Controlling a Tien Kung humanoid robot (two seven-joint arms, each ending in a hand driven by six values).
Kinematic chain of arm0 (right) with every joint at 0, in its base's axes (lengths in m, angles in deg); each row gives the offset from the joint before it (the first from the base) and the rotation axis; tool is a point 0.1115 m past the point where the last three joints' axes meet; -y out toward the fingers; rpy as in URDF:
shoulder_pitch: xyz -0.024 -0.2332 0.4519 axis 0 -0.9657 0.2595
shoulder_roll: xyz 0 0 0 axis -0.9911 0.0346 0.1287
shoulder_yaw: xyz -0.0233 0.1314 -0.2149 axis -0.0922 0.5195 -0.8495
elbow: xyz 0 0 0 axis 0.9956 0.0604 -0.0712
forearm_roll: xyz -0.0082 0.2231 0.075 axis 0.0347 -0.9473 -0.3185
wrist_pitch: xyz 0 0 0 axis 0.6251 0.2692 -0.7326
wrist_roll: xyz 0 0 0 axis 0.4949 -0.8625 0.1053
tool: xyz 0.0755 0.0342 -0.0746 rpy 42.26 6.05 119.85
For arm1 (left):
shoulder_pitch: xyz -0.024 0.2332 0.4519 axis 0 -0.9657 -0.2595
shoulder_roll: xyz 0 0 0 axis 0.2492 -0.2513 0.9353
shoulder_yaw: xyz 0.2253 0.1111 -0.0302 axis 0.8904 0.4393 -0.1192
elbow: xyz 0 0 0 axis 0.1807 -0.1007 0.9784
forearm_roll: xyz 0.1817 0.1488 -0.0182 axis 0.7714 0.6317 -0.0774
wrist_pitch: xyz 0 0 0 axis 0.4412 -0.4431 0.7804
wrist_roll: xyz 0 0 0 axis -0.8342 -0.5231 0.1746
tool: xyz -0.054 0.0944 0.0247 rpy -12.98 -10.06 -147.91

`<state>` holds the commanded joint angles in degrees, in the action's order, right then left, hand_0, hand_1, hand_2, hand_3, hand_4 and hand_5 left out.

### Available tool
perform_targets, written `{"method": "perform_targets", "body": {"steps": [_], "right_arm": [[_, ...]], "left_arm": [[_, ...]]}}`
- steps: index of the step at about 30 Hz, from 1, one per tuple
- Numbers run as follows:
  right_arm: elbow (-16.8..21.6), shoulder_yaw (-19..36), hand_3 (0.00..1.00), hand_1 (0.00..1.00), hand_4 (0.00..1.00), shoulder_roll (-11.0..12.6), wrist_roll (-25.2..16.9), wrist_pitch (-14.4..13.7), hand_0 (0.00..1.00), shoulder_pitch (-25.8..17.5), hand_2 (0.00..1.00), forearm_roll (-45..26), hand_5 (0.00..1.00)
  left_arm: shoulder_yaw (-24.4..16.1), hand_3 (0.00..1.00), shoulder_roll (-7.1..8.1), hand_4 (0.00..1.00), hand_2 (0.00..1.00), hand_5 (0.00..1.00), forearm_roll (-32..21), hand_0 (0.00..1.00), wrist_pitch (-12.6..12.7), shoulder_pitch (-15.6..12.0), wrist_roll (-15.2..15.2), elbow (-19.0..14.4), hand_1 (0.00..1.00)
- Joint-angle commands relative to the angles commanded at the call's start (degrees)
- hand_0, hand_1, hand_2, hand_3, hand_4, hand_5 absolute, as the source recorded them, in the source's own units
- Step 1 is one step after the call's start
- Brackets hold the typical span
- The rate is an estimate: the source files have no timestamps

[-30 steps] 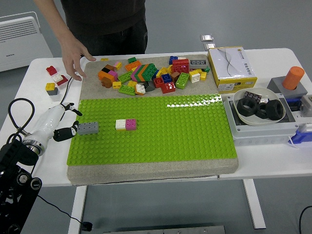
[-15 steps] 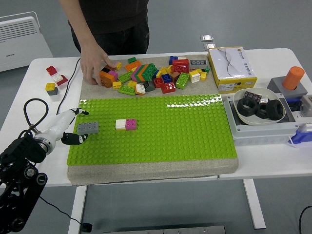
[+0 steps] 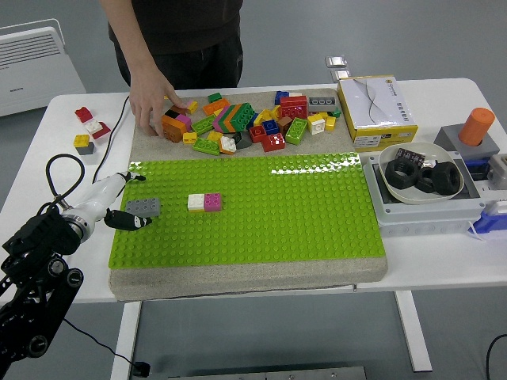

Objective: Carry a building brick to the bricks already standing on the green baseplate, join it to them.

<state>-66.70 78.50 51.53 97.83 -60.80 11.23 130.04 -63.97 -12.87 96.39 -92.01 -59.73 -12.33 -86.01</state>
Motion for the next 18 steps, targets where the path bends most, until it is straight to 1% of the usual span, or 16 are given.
{"method": "perform_targets", "body": {"steps": [2,3,8,9,14,15,18], "right_arm": [[0.0,0.28,0.83,0.676,0.886,0.02,0.01,0.03,0.679,0.04,0.779,0.25,0.998],[0.0,0.39,0.829,0.677,0.886,0.02,0.01,0.04,0.678,0.05,0.777,0.35,0.998],[0.0,0.89,0.829,0.677,0.886,0.03,0.02,0.11,0.678,0.06,0.777,0.79,0.998],[0.0,1.03,0.829,0.676,0.886,0.03,0.03,0.13,0.678,0.07,0.777,0.92,0.998],[0.0,1.29,0.829,0.676,0.886,-0.02,0.06,0.18,0.678,0.1,0.777,1.23,0.998],[0.0,1.31,0.829,0.676,0.886,-0.03,0.07,0.18,0.677,0.1,0.777,1.26,0.998],[0.0,1.38,0.829,0.676,0.886,-0.04,0.08,0.18,0.677,0.1,0.777,1.35,0.998]], "left_arm": [[-0.02,0.782,-0.05,0.887,0.998,0.186,0.01,0.998,-0.11,0.24,0.02,0.75,0.994],[-0.01,0.724,-0.06,0.862,0.998,0.183,0.0,0.998,-0.19,0.27,0.07,0.97,0.993],[0.04,0.724,-0.12,0.862,0.998,0.183,-0.17,0.998,-0.5,0.26,0.29,1.73,0.993],[0.0,0.703,-0.15,0.842,0.996,0.183,-0.18,0.998,-0.5,0.34,0.28,2.05,0.992],[-0.37,0.703,-0.27,0.842,0.996,0.183,-0.51,0.998,-0.36,0.92,-0.04,3.79,0.992],[-0.41,0.689,-0.27,0.829,0.991,0.186,-0.63,0.998,-0.32,1.01,-0.11,4.05,0.991],[-0.44,0.689,-0.28,0.829,0.991,0.186,-0.88,0.998,-0.17,1.11,-0.35,4.4,0.991]]}}
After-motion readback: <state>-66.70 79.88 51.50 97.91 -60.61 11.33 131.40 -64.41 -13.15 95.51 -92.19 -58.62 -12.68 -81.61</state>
